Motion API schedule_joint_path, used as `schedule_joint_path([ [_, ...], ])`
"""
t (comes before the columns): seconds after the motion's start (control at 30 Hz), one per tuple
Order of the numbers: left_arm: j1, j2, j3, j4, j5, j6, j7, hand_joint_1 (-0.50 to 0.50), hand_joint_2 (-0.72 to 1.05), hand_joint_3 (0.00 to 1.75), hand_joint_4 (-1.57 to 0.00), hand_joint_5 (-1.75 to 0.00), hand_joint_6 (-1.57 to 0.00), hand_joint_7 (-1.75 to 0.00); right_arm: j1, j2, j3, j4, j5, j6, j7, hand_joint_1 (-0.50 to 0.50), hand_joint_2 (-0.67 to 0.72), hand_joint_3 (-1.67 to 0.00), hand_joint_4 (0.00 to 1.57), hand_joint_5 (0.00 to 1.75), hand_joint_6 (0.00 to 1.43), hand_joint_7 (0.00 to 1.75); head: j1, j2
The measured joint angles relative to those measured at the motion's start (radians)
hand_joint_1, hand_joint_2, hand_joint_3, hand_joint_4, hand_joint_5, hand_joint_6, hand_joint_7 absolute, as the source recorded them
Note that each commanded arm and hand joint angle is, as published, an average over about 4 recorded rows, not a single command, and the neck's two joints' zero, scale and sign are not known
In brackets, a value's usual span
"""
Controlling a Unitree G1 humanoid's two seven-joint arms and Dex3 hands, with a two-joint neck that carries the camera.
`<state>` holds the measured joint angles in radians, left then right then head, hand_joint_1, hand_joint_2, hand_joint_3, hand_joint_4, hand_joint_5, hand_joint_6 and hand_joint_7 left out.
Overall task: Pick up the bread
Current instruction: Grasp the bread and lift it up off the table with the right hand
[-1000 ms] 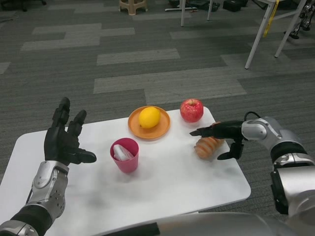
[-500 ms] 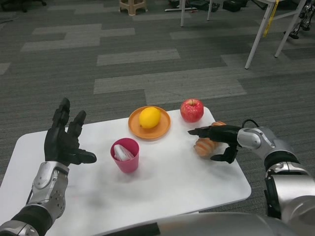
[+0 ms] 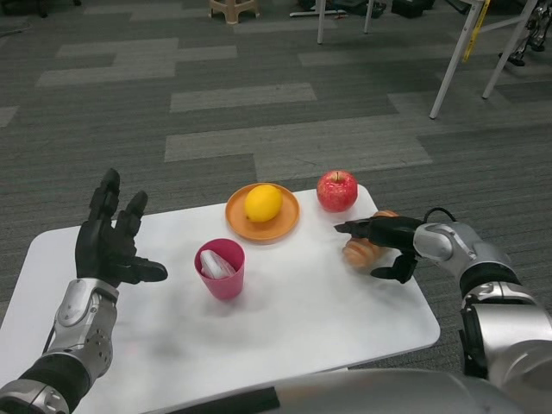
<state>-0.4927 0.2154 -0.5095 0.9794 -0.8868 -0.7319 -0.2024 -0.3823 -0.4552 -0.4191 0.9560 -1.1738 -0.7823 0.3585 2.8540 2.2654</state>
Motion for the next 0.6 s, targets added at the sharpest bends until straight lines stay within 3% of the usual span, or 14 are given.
schedule_joint_path([
  [0.13,-0.008,-0.001,-0.002,0.001,0.0,0.0,0.0,0.5,-0.46,0.09,0.0,-0.41,0.0,0.0,0.0,0.006,0.001,0.0,-0.004,0.005,-0.014,-0.4,-0.29,-1.35,0.0,0.41,0.0,0.26,0.001,-0.001],
  [0.4,-0.008,-0.002,-0.005,0.001,0.0,0.0,0.0,0.5,-0.46,0.09,0.0,-0.41,0.0,0.0,0.0,0.015,0.001,-0.001,-0.005,0.01,-0.021,-0.4,-0.29,-1.35,0.0,0.58,0.0,0.52,0.004,-0.001],
  [0.6,-0.008,-0.002,-0.005,0.001,0.0,0.0,0.0,0.5,-0.46,0.09,0.0,-0.41,0.0,0.0,0.004,0.02,-0.002,-0.001,-0.004,0.01,-0.022,-0.38,-0.29,-1.35,0.0,0.58,0.0,0.75,0.008,0.001],
])
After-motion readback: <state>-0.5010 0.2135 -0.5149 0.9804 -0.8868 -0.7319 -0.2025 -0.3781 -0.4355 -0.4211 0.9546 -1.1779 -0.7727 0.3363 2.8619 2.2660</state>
